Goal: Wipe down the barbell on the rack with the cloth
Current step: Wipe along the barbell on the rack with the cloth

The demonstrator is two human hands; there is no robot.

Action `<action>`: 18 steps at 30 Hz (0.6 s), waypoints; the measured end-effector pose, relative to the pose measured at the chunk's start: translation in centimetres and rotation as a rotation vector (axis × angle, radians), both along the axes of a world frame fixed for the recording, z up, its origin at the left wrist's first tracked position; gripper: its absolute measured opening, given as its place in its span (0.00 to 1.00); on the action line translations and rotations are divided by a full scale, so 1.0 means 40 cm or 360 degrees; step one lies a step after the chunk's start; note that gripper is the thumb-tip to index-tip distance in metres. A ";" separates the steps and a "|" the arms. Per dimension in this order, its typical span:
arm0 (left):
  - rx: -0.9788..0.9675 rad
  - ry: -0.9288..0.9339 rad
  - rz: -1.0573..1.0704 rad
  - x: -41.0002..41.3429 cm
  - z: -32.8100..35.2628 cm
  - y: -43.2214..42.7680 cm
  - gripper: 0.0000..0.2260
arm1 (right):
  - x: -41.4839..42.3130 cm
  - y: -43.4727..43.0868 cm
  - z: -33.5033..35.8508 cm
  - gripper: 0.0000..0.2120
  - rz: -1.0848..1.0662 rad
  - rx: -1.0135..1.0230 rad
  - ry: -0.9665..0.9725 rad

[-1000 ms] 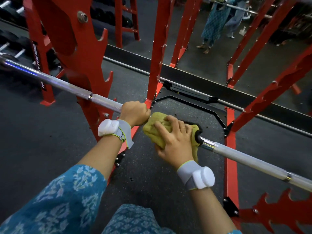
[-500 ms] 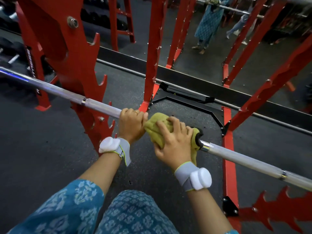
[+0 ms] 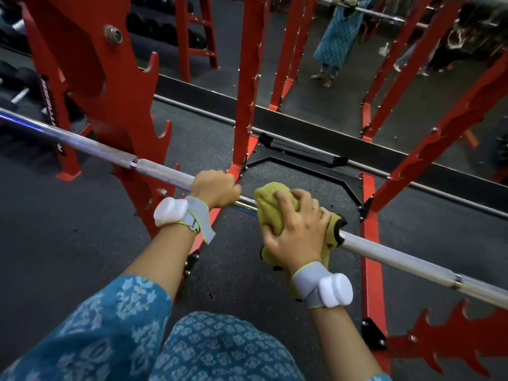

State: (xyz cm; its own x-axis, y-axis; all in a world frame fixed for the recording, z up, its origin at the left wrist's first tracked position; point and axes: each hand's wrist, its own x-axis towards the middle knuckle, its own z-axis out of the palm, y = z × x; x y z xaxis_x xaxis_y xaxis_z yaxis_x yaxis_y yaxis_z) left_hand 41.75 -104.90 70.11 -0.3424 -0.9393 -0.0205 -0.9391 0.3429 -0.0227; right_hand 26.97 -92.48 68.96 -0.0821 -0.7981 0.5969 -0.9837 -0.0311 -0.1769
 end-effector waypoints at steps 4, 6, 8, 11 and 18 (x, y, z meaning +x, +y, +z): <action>-0.0046 -0.0002 0.0026 0.000 0.002 0.011 0.18 | -0.034 0.052 -0.054 0.29 0.0174 -0.0090 0.0250; -0.0044 -0.0014 0.0028 0.000 0.002 0.012 0.18 | -0.055 0.074 -0.061 0.29 0.0069 -0.0125 0.0223; -0.0039 -0.0022 0.0035 -0.001 0.004 0.014 0.18 | -0.072 0.075 -0.046 0.27 -0.0072 -0.0139 0.0132; -0.0040 -0.0021 0.0046 -0.006 0.003 0.015 0.19 | -0.070 0.040 -0.001 0.23 -0.0243 -0.0075 -0.0115; -0.0063 0.0000 0.0078 -0.002 0.001 0.022 0.18 | -0.024 0.024 -0.001 0.26 0.0002 0.0055 0.0086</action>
State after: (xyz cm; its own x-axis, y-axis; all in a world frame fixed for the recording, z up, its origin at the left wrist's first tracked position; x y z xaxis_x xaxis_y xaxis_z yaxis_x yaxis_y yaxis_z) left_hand 41.66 -104.03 70.14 -0.2962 -0.9550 0.0168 -0.9547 0.2955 -0.0353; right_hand 26.00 -91.54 68.92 -0.0497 -0.8185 0.5723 -0.9918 -0.0270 -0.1247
